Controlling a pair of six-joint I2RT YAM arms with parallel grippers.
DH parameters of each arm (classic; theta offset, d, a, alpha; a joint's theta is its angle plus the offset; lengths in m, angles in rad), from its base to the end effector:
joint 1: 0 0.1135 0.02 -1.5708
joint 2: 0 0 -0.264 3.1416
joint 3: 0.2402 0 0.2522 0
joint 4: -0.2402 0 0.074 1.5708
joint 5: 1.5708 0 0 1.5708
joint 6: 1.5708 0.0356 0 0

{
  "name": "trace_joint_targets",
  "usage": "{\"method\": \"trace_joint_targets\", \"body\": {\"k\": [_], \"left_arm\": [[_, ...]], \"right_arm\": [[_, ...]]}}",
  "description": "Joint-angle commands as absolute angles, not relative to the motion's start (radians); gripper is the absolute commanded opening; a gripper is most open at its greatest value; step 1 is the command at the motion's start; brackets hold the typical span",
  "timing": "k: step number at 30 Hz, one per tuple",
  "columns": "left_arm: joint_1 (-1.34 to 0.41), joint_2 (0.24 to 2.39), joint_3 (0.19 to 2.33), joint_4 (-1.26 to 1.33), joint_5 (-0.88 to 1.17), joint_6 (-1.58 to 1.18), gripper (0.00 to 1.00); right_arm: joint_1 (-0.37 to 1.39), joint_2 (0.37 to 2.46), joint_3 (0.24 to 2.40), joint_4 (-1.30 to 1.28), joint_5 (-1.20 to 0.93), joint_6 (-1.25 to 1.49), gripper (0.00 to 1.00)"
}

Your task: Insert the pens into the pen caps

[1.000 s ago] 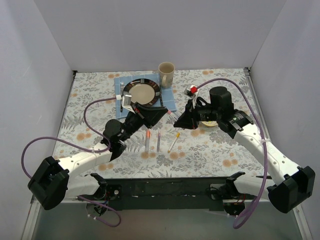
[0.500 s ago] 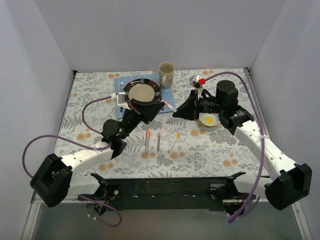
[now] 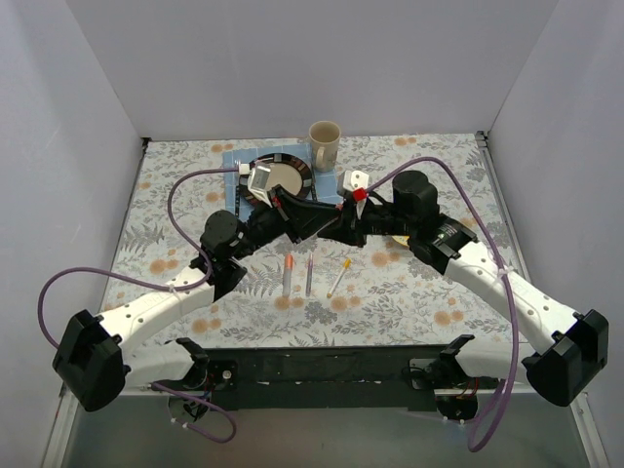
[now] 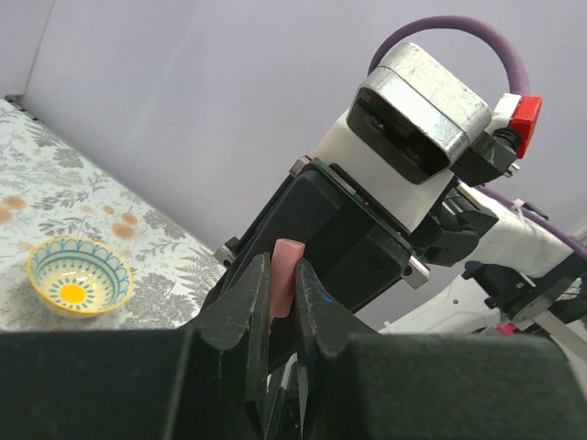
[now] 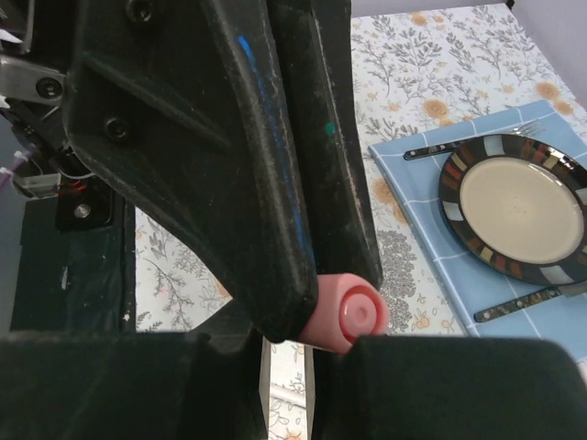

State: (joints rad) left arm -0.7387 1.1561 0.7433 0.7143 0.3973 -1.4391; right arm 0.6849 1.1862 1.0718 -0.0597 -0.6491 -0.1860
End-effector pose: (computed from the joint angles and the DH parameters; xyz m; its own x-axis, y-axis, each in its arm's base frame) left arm 0.1860 -0.1880 0.3435 -0.8575 -0.4555 -0.2393 0.3351 -0.1414 -0.9315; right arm 0.1970 0.1887 0.3721 0.0466 -0.1521 -0.9873 -0.9732 0.2160 -0.0792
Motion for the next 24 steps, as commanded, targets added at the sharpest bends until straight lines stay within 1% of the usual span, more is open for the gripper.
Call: {"method": "trace_joint_targets", "body": {"k": [1,9,13,14,15,17,24], "left_arm": [[-0.805,1.168,0.704,0.246,0.743,-1.408,0.0],[-0.698,1.097,0.721,0.121,0.713,-1.335,0.0],[-0.669,1.089,0.752,0.086,0.715,-1.269,0.25],[-0.663,1.088,0.759,0.078,0.716,-1.258,0.37],[-0.661,1.091,0.776,0.065,0.716,-1.252,0.41],[-0.654,1.091,0.79,0.051,0.713,-1.233,0.45],[-0.612,1.089,0.807,0.026,0.771,-1.138,0.52]], "right_arm": [[0.686,1.147,1.147,0.331,-0.437,-0.258,0.01],[0.687,1.144,1.112,0.334,-0.405,-0.204,0.01],[0.686,1.15,1.117,0.302,-0.414,-0.169,0.01],[0.686,1.154,1.121,0.295,-0.416,-0.169,0.01],[0.686,1.161,1.126,0.288,-0.416,-0.167,0.01],[0.686,1.164,1.127,0.281,-0.422,-0.166,0.01],[0.684,1.167,1.155,0.227,-0.462,-0.137,0.01]]}}
